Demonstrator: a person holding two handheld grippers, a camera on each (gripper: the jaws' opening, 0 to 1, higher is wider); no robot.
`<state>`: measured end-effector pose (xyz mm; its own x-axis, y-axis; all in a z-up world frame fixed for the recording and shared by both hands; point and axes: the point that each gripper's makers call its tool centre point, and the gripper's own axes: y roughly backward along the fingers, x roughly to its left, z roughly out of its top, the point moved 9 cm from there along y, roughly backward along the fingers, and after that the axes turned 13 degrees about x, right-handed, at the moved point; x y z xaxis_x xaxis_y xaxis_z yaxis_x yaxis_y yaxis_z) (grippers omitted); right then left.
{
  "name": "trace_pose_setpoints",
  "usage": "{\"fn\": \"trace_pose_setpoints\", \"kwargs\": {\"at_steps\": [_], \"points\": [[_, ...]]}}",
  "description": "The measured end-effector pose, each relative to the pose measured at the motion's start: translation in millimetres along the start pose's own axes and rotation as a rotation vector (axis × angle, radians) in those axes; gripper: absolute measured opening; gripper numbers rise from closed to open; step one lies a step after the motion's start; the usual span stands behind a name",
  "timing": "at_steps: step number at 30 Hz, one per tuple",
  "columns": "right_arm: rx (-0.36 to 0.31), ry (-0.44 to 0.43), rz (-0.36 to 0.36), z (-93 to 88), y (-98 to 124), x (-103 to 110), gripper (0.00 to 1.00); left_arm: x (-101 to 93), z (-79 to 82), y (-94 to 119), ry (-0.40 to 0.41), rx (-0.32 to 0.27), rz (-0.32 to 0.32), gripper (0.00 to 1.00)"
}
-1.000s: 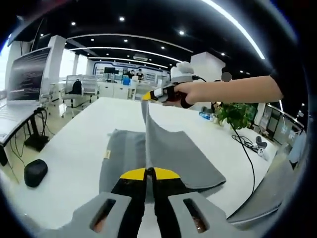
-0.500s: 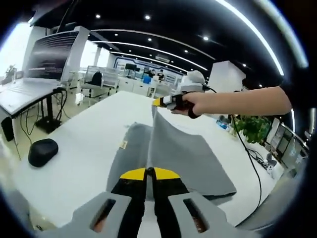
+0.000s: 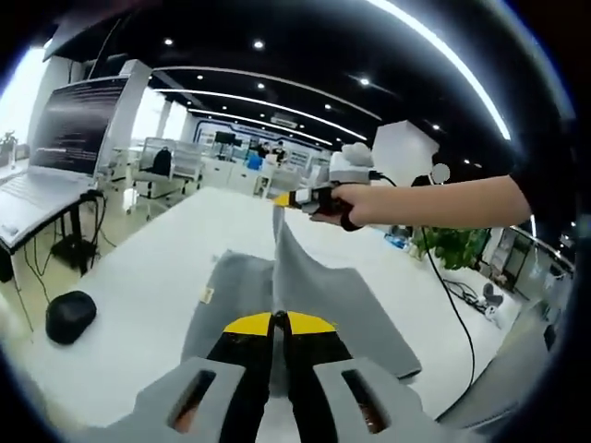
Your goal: Fold the towel on the table until its edges align and the towel forms a compact rectangular stack.
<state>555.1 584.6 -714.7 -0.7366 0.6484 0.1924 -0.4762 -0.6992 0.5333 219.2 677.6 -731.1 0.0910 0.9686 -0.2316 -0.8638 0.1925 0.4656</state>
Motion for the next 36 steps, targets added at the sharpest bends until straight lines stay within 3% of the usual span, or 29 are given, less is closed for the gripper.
{"fn": "trace_pose_setpoints", "kwargs": {"at_steps": [10,14,17,26,36], "points": [[-0.087,-0.012,-0.018,27.3,36.8,-7.8,0.00,-32.4,35.7,17.5,-0.104,-0.083,-0.058,0.04],[-0.103,-0.011,-0.013,32.9,43.8,-6.9,0.00,-35.7,39.6,19.6,-0.113,-0.096,-0.061,0.04],[-0.095,-0.015,-0.006,32.5,45.2,-5.2,0.00,-32.4,35.7,19.1,-0.105,-0.080,-0.041,0.04],[-0.032,-0.003,0.006,13.4,17.3,3.4,0.00,-10.2,17.4,16.8,-0.070,-0.036,0.038,0.04],[0.021,-0.005,0.027,-4.2,-26.8,14.1,0.00,25.9,-14.4,1.8,0.093,0.001,0.145,0.04]]}}
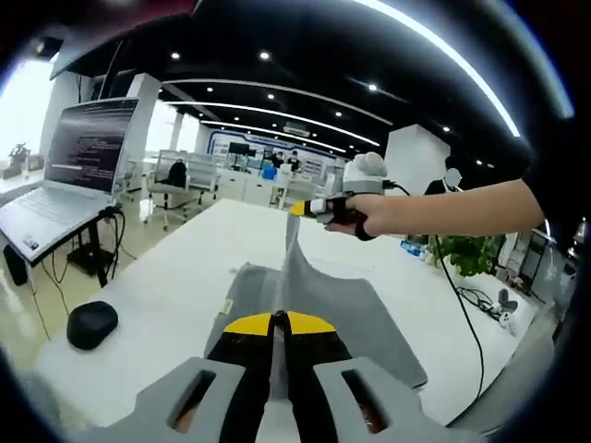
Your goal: Fold the towel on the table until its edges align and the towel forms a compact rectangular stack.
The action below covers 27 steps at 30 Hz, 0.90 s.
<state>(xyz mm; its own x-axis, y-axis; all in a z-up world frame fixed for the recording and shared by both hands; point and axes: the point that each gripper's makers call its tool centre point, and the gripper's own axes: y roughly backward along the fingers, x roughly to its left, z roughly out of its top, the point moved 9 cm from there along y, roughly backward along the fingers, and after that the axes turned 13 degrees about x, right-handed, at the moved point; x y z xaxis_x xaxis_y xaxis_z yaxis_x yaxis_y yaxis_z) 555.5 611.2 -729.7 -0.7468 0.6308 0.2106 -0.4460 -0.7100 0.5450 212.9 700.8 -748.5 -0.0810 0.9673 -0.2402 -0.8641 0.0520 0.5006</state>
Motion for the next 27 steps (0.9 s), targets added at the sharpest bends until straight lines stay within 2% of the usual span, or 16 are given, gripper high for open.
{"fn": "trace_pose_setpoints", "kwargs": {"at_steps": [1,2,7,9,11,13,15,17,21,22,23,27], "points": [[0.003,0.001,0.002,-0.8,-2.1,0.9,0.00,-0.5,-1.2,-1.8,0.001,0.001,0.005,0.04],[0.014,0.012,0.009,-9.7,-22.2,2.2,0.00,2.1,-5.2,-4.6,0.008,0.012,0.021,0.04],[0.048,0.008,0.021,-28.3,-50.8,3.9,0.00,19.0,-24.5,-17.1,0.075,0.040,0.065,0.04],[0.054,-0.005,0.026,-28.8,-56.0,4.6,0.00,24.1,-29.1,-19.1,0.100,0.045,0.107,0.04],[0.059,-0.013,0.032,-36.5,-67.8,5.7,0.00,26.6,-33.6,-24.3,0.125,0.043,0.103,0.04],[0.062,-0.017,0.033,-37.4,-70.8,7.5,0.00,28.0,-36.7,-27.8,0.129,0.050,0.110,0.04],[0.073,-0.019,0.034,-43.3,-87.5,8.0,0.00,31.2,-42.6,-32.1,0.145,0.064,0.114,0.04],[0.081,-0.018,0.033,-46.6,-88.6,8.4,0.00,35.9,-48.1,-34.5,0.160,0.081,0.120,0.04],[0.097,0.006,0.022,-53.9,-107.8,9.6,0.00,43.3,-57.2,-40.5,0.178,0.107,0.133,0.04],[0.099,0.019,0.017,-54.2,-99.8,10.7,0.00,46.3,-59.8,-43.5,0.181,0.111,0.135,0.04],[0.101,0.026,0.015,-54.8,-101.7,10.5,0.00,48.7,-61.7,-45.9,0.185,0.120,0.134,0.04],[0.112,0.048,-0.002,-60.1,-119.6,8.0,0.01,52.8,-65.4,-54.8,0.202,0.158,0.132,0.04]]}}
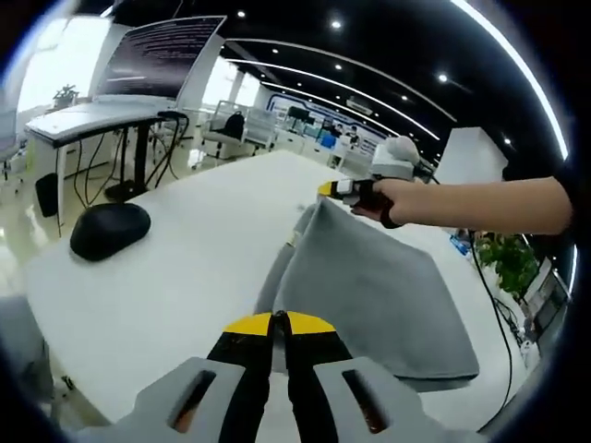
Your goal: Fold the towel on the table until its edges align and the towel forms a compact rectangular stack.
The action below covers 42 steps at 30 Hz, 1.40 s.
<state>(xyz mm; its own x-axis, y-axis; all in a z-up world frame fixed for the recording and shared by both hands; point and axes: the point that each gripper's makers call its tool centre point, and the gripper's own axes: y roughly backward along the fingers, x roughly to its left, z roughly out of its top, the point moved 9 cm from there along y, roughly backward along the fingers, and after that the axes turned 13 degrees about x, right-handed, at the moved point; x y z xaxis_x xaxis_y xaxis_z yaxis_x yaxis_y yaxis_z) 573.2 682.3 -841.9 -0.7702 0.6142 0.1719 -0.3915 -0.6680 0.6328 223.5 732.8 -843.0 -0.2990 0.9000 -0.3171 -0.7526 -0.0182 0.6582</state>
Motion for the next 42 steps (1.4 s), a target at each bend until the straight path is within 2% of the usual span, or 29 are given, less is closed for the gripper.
{"fn": "trace_pose_setpoints", "kwargs": {"at_steps": [7,11,12,13,14,18,21,27,31,33,37,42], "points": [[0.027,0.048,0.001,-9.2,-15.5,0.9,0.00,7.4,-9.2,-10.8,0.033,0.046,0.001,0.05],[0.021,0.078,0.007,-4.8,-11.7,2.1,0.00,8.8,-9.3,-12.6,0.031,0.052,0.008,0.06],[0.019,0.085,0.010,-4.2,-11.3,2.0,0.00,9.3,-8.9,-12.6,0.025,0.049,0.011,0.08],[0.022,0.097,0.012,-4.2,-11.0,1.7,0.00,10.0,-7.0,-11.9,0.009,0.038,0.041,0.15],[0.021,0.107,0.021,-4.1,-10.4,1.8,0.01,9.4,-5.8,-12.1,-0.005,0.037,0.040,0.20],[0.020,0.104,0.025,-6.3,-3.4,-3.1,0.07,6.4,-0.9,-10.8,-0.037,0.028,0.024,0.22],[0.017,0.096,0.017,-5.3,4.7,-8.3,0.09,-1.7,7.4,-9.5,-0.072,0.021,0.012,0.24],[0.012,0.078,0.012,-2.4,13.3,-20.7,0.11,-15.0,13.4,-6.9,-0.113,0.013,-0.016,0.28],[0.014,0.072,0.030,0.3,32.7,-23.8,0.15,-35.6,16.3,1.3,-0.164,0.006,-0.051,0.32],[0.026,0.069,0.057,0.5,38.9,-25.3,0.18,-43.3,14.5,0.5,-0.198,0.004,-0.121,0.36],[0.029,0.075,0.063,-3.2,56.5,-29.3,0.22,-54.3,12.8,3.2,-0.227,0.024,-0.150,0.51],[0.036,0.089,0.067,-6.0,77.5,-38.2,0.25,-72.7,14.7,13.0,-0.295,0.018,-0.159,0.51]]}}
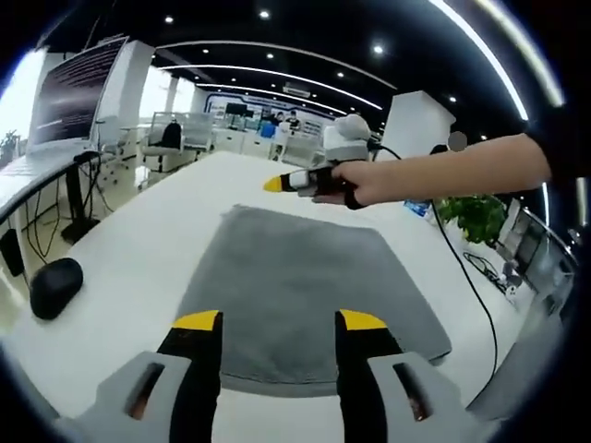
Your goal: Fold the towel on the table until its edges align and the towel forms a compact rectangular stack.
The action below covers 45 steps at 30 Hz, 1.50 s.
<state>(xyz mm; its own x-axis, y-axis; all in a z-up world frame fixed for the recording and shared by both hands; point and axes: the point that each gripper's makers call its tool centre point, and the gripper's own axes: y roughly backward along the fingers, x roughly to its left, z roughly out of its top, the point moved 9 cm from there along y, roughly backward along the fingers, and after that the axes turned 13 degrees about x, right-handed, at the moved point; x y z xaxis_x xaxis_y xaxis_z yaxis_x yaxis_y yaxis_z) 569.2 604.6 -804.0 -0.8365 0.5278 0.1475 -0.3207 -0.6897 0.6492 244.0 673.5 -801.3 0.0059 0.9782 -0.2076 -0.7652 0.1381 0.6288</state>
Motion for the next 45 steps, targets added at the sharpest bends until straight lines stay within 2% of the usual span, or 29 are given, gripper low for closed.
{"fn": "trace_pose_setpoints", "kwargs": {"at_steps": [5,11,15,18,21,24,32,41,45], "points": [[0.013,-0.017,-0.009,-14.9,18.7,-9.7,0.25,-20.2,2.7,3.2,-0.020,0.004,-0.019,0.52],[0.015,-0.032,-0.023,-27.5,39.9,-22.1,0.24,-45.3,-3.2,-0.4,-0.029,0.038,-0.059,0.52],[0.018,-0.030,-0.039,-39.2,59.4,-40.8,0.24,-60.5,-5.5,-3.5,-0.049,0.049,-0.082,0.52],[0.026,-0.030,-0.045,-46.9,72.5,-46.0,0.24,-73.6,-8.0,-9.6,-0.068,0.064,-0.109,0.52],[0.037,-0.033,-0.058,-55.9,87.1,-63.1,0.24,-85.1,-8.3,-14.4,-0.087,0.071,-0.130,0.52],[0.039,-0.040,-0.071,-66.0,100.4,-69.2,0.24,-96.2,-7.4,-20.1,-0.097,0.071,-0.140,0.52],[0.052,-0.061,-0.090,-84.4,119.3,-90.1,0.24,-125.8,-5.9,-33.7,-0.136,0.076,-0.180,0.52],[0.054,-0.085,-0.106,-104.8,141.3,-110.3,0.24,-161.4,-16.0,-46.8,-0.193,0.118,-0.229,0.51],[0.058,-0.108,-0.120,-112.2,143.1,-119.9,0.24,-176.3,-20.8,-52.2,-0.222,0.137,-0.251,0.50]]}}
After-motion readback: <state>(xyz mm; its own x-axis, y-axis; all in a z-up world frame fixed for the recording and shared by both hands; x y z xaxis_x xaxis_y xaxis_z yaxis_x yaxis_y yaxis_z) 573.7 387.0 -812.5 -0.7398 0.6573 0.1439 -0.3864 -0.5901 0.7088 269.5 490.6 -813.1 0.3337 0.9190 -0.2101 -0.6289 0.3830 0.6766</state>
